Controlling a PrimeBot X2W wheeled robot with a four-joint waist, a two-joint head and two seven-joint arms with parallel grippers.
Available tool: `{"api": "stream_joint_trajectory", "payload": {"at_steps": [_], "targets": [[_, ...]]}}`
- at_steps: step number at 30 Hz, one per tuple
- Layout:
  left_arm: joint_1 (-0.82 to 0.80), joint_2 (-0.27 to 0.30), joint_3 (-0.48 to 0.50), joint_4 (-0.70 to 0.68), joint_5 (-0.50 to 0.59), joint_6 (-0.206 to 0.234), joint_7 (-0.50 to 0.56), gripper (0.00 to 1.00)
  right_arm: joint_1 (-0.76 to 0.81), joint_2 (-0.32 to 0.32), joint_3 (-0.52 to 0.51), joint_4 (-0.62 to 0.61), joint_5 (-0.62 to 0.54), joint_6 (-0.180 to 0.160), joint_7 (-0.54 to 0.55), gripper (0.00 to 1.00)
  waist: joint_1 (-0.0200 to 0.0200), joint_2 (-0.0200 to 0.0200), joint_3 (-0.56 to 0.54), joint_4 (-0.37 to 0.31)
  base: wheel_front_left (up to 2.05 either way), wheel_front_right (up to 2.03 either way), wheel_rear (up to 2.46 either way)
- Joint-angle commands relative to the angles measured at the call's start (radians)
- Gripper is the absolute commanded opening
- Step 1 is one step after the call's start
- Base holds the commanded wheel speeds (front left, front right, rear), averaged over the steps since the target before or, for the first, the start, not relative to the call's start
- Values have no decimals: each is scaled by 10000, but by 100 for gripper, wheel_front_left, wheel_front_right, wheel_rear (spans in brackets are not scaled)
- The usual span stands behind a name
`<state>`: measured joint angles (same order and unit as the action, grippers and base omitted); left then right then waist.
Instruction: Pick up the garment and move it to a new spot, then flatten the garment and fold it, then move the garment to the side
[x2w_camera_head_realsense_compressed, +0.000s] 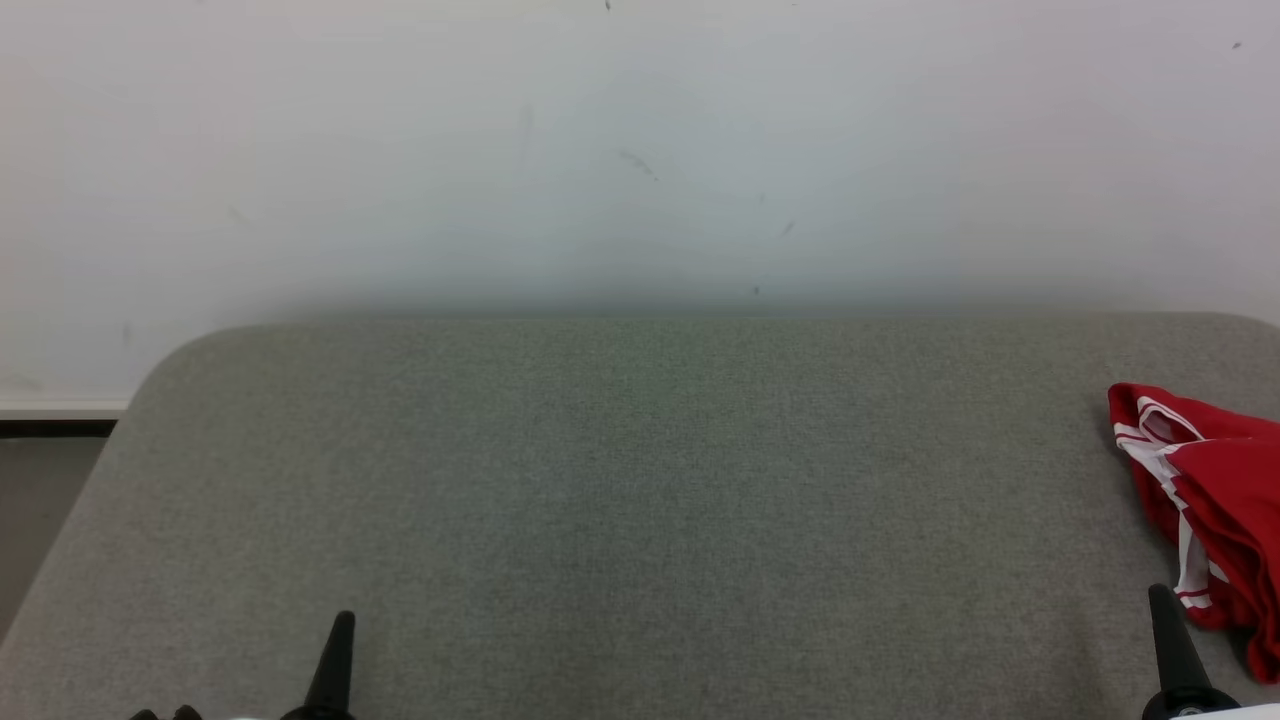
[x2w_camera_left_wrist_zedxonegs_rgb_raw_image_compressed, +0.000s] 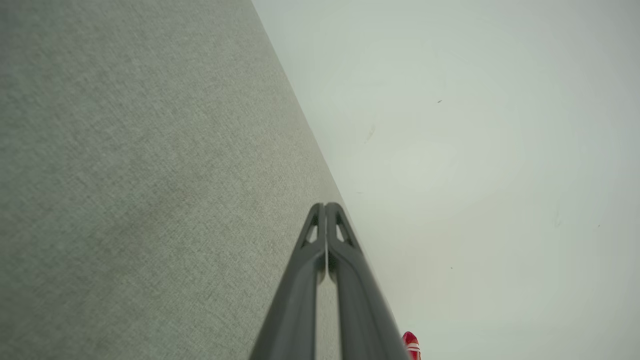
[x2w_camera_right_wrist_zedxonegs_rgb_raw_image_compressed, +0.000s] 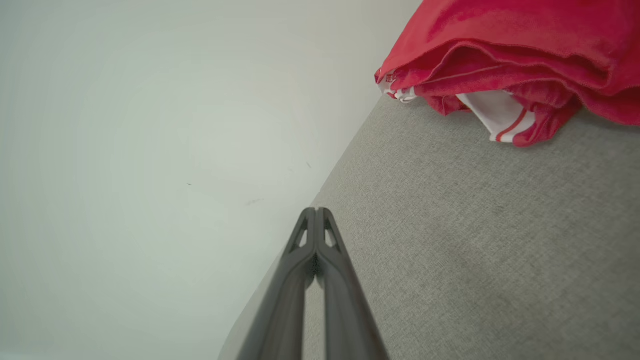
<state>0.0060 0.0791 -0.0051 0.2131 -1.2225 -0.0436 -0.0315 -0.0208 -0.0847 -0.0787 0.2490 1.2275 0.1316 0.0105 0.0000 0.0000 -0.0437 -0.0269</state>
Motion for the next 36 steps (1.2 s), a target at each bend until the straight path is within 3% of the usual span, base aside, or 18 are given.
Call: {"api": "stream_joint_trajectory", "payload": {"at_steps": [1,36], "targets": [[-197,80,77,-40,-324,-82,62,0,-260,3,-86,-104,239,-9,68,0,0,0,13,8,0,0,0],[-932,31,627,220,-3269,-714,884,0,-783,268,-304,-77,2967,-15,813,0,0,0,332,191,0,0,0]]}}
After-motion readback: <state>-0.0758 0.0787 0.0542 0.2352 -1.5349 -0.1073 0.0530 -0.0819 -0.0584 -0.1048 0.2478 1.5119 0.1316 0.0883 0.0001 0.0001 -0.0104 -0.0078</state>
